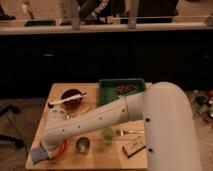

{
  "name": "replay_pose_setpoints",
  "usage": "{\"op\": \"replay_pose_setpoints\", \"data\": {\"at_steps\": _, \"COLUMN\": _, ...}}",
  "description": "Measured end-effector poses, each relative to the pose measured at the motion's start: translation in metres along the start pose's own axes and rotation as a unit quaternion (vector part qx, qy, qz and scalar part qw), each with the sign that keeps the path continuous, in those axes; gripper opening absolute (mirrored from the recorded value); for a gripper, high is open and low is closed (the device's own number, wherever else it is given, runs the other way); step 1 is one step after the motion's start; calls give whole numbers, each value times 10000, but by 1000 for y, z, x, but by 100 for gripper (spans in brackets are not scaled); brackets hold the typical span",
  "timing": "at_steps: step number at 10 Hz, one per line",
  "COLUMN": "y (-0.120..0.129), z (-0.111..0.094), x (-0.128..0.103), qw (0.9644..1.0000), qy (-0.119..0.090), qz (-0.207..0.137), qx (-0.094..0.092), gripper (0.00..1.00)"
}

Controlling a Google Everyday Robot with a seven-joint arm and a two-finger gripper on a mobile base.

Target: Wipe red bowl with sponge

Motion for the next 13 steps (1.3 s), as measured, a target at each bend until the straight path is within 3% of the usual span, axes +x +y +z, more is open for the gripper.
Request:
{"op": "replay_pose_setpoints", "data": {"at_steps": 3, "y": 5, "z": -11, "x": 28, "qw": 9996, "qy": 220, "qz": 152, "qx": -41, "gripper": 5}}
{"op": "replay_pose_setpoints", "data": {"at_steps": 7, "y": -29, "z": -4, "x": 36, "qw": 9988, "qy": 413, "qz": 122, "qx": 212, "gripper": 5}}
{"op": "replay_pose_setpoints", "data": {"at_steps": 10, "y": -43, "z": 5, "x": 23, "qw": 9988, "qy": 311, "qz": 23, "qx": 368, "gripper": 5}}
{"op": "replay_pose_setpoints", "data": {"at_steps": 13, "y": -33, "z": 11, "x": 3, "qw": 9994, "qy": 14, "qz": -235, "qx": 236, "gripper": 5}}
